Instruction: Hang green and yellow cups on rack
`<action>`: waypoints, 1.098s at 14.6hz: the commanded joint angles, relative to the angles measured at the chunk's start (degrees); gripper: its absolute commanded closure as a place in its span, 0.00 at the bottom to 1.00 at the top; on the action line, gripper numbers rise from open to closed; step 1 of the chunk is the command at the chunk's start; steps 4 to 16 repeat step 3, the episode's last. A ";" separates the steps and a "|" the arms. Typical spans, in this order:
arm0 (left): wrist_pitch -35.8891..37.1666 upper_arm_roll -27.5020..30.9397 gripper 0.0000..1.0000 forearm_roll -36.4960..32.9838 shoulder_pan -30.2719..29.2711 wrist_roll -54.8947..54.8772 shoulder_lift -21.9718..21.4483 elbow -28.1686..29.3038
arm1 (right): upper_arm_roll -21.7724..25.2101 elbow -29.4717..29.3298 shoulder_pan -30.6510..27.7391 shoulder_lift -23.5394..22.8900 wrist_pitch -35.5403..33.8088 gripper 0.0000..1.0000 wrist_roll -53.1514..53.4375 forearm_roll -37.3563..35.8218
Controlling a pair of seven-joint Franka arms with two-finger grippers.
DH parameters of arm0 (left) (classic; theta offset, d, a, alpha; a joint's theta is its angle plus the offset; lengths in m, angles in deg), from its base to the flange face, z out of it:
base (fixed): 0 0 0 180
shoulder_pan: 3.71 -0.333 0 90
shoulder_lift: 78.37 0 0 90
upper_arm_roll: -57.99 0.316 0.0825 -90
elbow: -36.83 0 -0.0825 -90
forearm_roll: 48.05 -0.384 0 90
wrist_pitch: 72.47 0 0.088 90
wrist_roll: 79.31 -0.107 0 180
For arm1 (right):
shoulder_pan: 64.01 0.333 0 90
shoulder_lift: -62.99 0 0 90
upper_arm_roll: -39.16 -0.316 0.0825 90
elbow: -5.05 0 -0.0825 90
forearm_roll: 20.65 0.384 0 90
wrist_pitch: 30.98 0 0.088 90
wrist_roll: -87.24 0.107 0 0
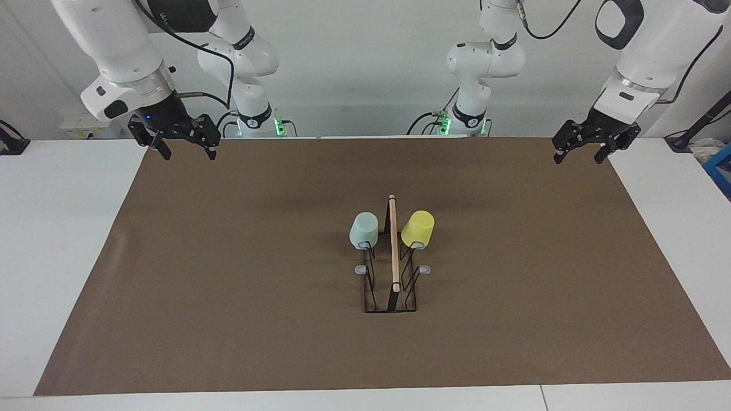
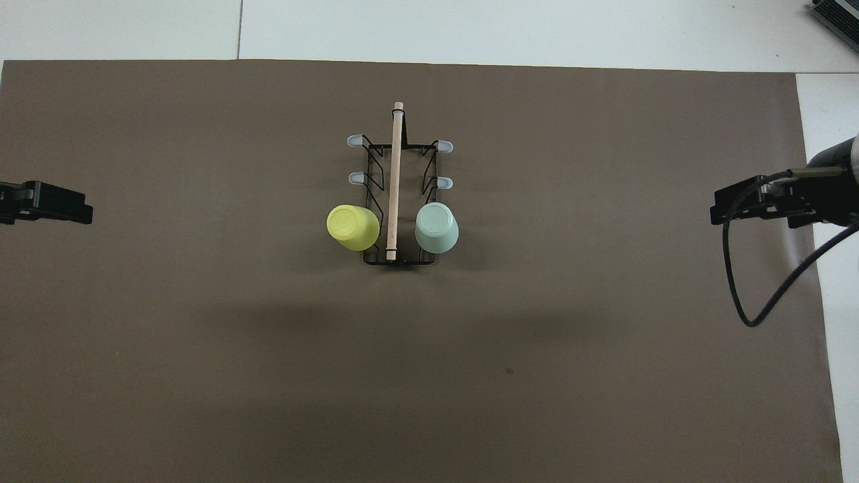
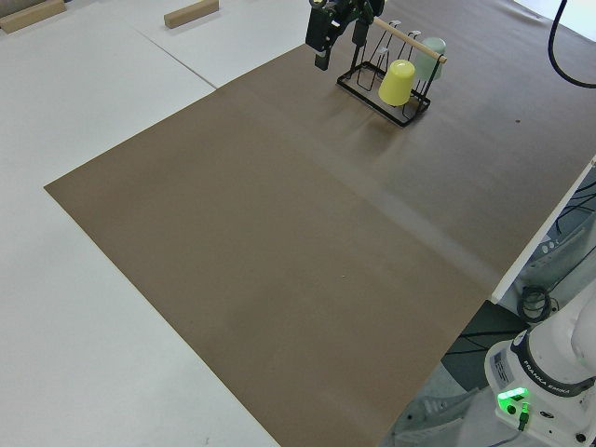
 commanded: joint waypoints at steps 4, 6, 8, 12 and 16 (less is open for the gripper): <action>0.62 0.13 0.00 0.18 -0.29 0.50 -0.53 -0.24 | -0.26 -0.87 -0.27 -0.60 0.04 0.00 1.29 1.21; 0.62 0.13 0.00 0.18 -0.29 0.50 -0.53 -0.24 | -0.26 -0.87 -0.27 -0.60 0.04 0.00 1.29 1.21; 0.62 0.13 0.00 0.18 -0.29 0.50 -0.53 -0.24 | -0.26 -0.87 -0.27 -0.60 0.04 0.00 1.29 1.21; 0.62 0.13 0.00 0.18 -0.29 0.50 -0.53 -0.24 | -0.26 -0.87 -0.27 -0.60 0.04 0.00 1.29 1.21; 0.62 0.13 0.00 0.18 -0.29 0.50 -0.53 -0.24 | -0.26 -0.87 -0.27 -0.60 0.04 0.00 1.29 1.21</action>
